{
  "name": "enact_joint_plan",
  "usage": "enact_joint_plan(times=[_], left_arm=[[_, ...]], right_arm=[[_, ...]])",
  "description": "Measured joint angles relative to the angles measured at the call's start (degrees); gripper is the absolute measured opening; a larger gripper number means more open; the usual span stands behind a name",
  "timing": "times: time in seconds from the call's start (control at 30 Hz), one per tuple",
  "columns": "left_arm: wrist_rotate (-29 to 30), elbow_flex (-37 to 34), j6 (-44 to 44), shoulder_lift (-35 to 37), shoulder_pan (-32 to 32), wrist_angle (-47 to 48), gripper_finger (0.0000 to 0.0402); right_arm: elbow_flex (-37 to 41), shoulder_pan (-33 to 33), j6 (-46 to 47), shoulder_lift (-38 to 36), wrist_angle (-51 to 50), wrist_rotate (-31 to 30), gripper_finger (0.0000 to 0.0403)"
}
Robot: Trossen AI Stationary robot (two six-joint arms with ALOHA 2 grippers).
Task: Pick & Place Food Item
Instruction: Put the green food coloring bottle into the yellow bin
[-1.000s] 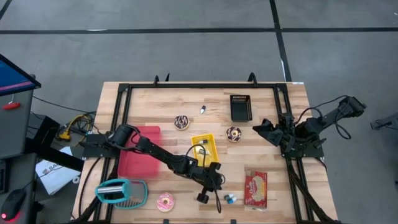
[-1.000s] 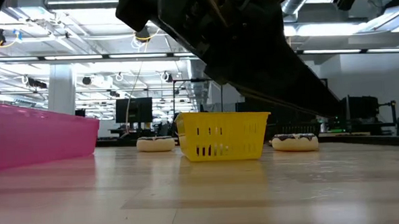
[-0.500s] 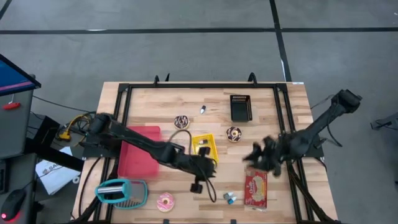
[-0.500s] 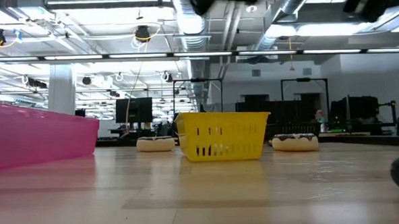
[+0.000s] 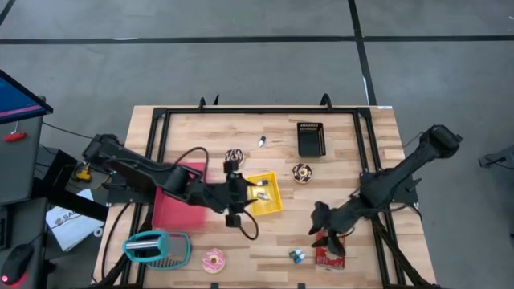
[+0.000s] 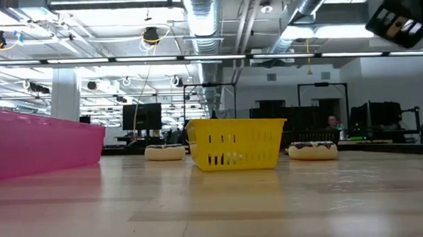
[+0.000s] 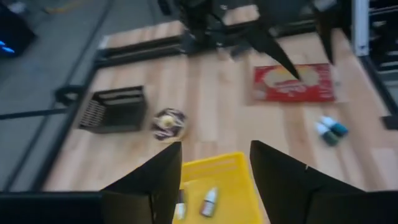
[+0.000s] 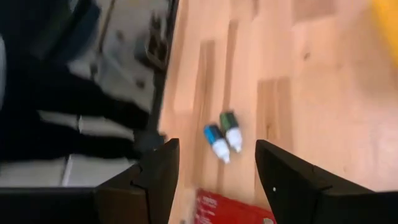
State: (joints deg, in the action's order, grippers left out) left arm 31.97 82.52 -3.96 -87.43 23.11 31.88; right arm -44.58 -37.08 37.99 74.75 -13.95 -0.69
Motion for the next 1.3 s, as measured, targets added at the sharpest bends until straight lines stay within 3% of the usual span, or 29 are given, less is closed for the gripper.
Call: enact_joint_plan(times=[0.13,0.27,0.47,0.77,1.3], left_arm=[[5.7,0.0,0.1,3.0,0.3,3.2,0.0199],[10.4,0.0,-2.1,7.5,0.6,7.6,0.0204],[12.7,0.0,-6.9,14.0,0.6,13.3,0.02],[12.9,0.0,-9.0,17.1,0.9,17.1,0.0199],[12.1,-4.6,-13.1,17.2,2.0,15.4,0.0199]], right_arm=[[-4.2,1.5,-5.8,8.7,-0.6,3.8,0.0203],[-8.3,2.1,-11.6,16.4,-3.2,3.2,0.0203],[-11.7,1.7,-17.7,23.5,-3.9,0.5,0.0203],[-12.3,-0.1,-18.9,27.5,-3.3,-2.1,0.0203],[-12.3,-1.0,-18.5,27.8,-1.9,-6.7,0.0203]])
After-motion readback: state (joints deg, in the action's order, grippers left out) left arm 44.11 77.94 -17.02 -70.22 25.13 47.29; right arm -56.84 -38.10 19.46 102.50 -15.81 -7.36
